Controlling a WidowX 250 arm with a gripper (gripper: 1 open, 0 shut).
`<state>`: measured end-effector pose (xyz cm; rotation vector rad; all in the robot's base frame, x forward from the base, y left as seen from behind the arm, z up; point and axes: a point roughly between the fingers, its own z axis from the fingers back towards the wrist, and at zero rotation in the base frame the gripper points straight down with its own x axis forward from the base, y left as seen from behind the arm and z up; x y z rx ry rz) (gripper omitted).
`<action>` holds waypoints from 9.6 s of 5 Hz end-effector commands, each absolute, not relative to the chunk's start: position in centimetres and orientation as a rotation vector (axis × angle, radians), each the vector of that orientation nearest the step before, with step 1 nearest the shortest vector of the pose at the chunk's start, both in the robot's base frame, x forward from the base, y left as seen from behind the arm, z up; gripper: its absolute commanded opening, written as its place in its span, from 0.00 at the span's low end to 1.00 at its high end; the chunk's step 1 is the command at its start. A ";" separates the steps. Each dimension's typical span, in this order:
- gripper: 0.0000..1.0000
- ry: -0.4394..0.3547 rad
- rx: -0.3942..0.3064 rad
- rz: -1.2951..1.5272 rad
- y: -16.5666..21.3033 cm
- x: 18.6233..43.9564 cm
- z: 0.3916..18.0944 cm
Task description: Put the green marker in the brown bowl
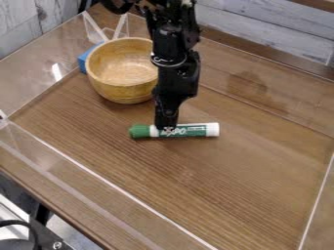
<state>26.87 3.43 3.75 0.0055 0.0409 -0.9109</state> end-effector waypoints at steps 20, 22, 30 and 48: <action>1.00 -0.185 -0.194 -0.747 1.8 27.8 5.7; 0.00 -0.168 -0.204 -0.744 1.7 27.8 5.1; 1.00 -0.156 -0.216 -0.801 3.0 28.9 3.5; 0.00 -0.119 -0.133 -0.385 11.7 31.3 11.8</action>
